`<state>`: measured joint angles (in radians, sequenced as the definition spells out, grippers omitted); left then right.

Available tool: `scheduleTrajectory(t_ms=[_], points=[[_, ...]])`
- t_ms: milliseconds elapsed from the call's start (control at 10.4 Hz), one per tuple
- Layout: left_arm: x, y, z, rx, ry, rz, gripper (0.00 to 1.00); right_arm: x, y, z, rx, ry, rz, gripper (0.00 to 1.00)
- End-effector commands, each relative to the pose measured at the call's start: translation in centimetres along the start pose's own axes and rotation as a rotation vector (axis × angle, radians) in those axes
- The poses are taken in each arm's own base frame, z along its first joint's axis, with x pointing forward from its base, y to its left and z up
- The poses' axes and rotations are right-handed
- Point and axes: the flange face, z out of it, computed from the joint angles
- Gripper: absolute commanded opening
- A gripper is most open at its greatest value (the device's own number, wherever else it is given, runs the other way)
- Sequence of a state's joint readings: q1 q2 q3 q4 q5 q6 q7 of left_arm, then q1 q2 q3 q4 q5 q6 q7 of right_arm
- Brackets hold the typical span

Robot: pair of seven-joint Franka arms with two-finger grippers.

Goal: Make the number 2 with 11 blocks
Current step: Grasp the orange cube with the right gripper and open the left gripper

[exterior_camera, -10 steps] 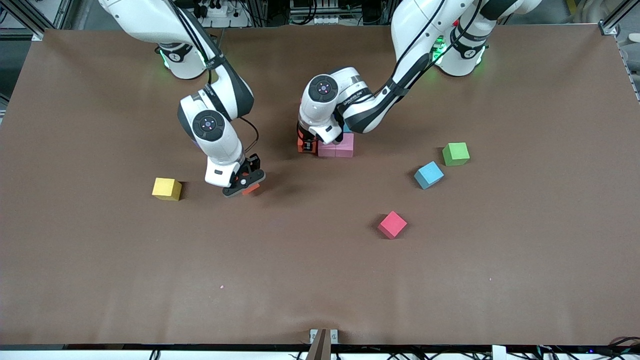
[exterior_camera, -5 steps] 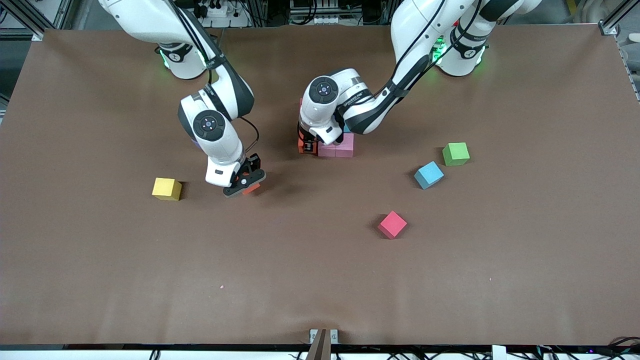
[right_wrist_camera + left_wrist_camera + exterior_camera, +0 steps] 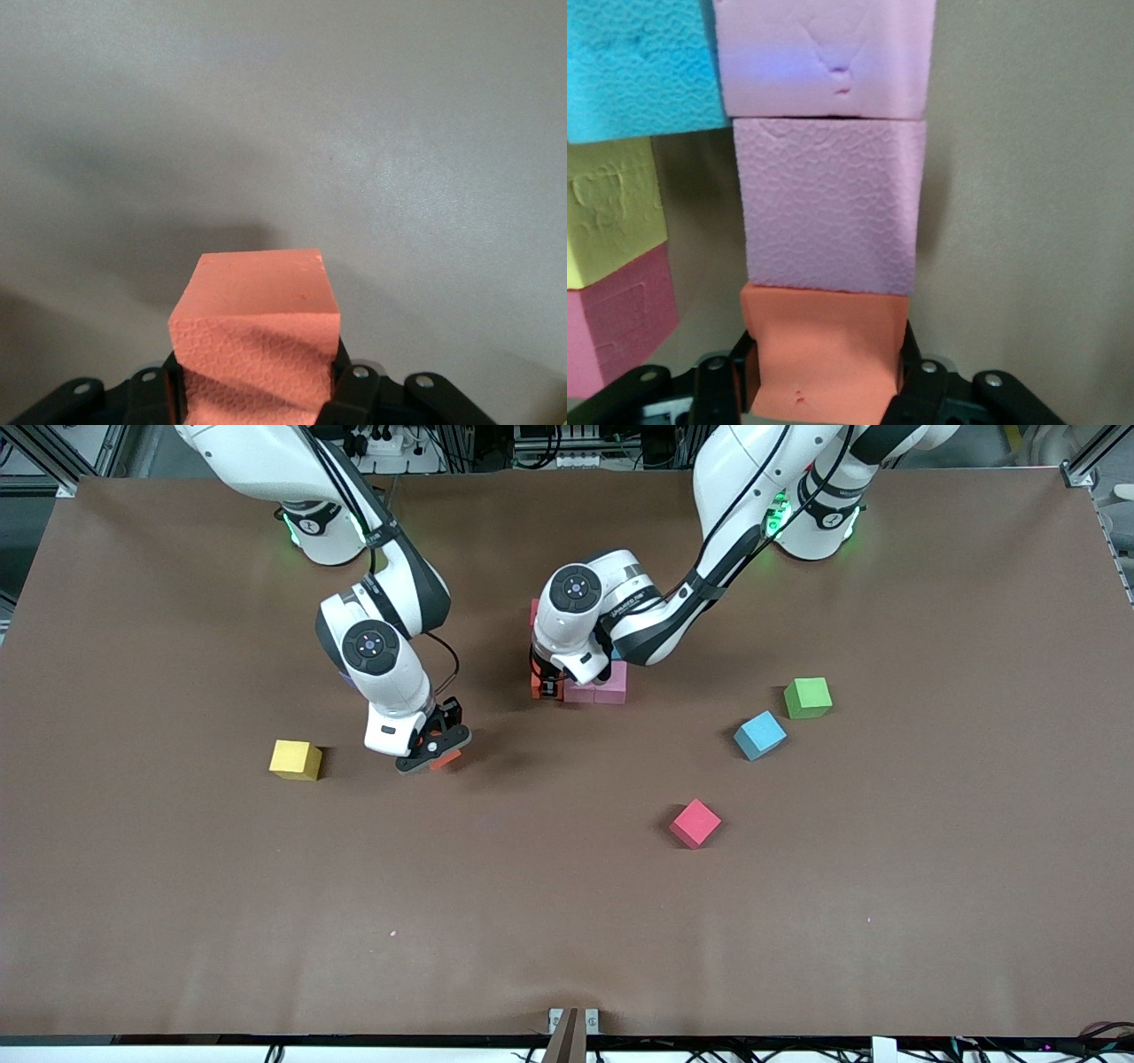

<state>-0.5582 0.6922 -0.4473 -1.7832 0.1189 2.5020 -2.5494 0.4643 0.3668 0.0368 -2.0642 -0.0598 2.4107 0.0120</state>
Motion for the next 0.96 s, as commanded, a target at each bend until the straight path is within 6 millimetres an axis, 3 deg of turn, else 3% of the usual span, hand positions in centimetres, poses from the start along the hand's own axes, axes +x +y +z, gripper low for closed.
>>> scheduleTrajectory(t_ms=[0, 96, 191, 479, 861], points=[[0.3, 0.3, 0.3, -0.024, 0.006, -0.010, 0.31, 0.3, -0.1, -0.1, 0.003, -0.004, 0.001, 0.26], [0.4, 0.4, 0.4, -0.023, 0.008, -0.003, 0.60, 0.3, -0.1, -0.1, 0.003, -0.004, 0.001, 0.26], [0.3, 0.3, 0.4, -0.025, 0.010, 0.004, 1.00, 0.3, -0.1, -0.2, 0.003, -0.003, 0.001, 0.26], [-0.2, 0.0, 0.0, -0.031, 0.007, 0.010, 1.00, 0.4, -0.2, -0.3, 0.004, -0.001, 0.005, 0.26], [-1.0, -0.3, -3.7, -0.051, 0.032, 0.025, 1.00, 0.8, -0.4, -0.8, 0.063, -0.005, 0.063, 0.26]])
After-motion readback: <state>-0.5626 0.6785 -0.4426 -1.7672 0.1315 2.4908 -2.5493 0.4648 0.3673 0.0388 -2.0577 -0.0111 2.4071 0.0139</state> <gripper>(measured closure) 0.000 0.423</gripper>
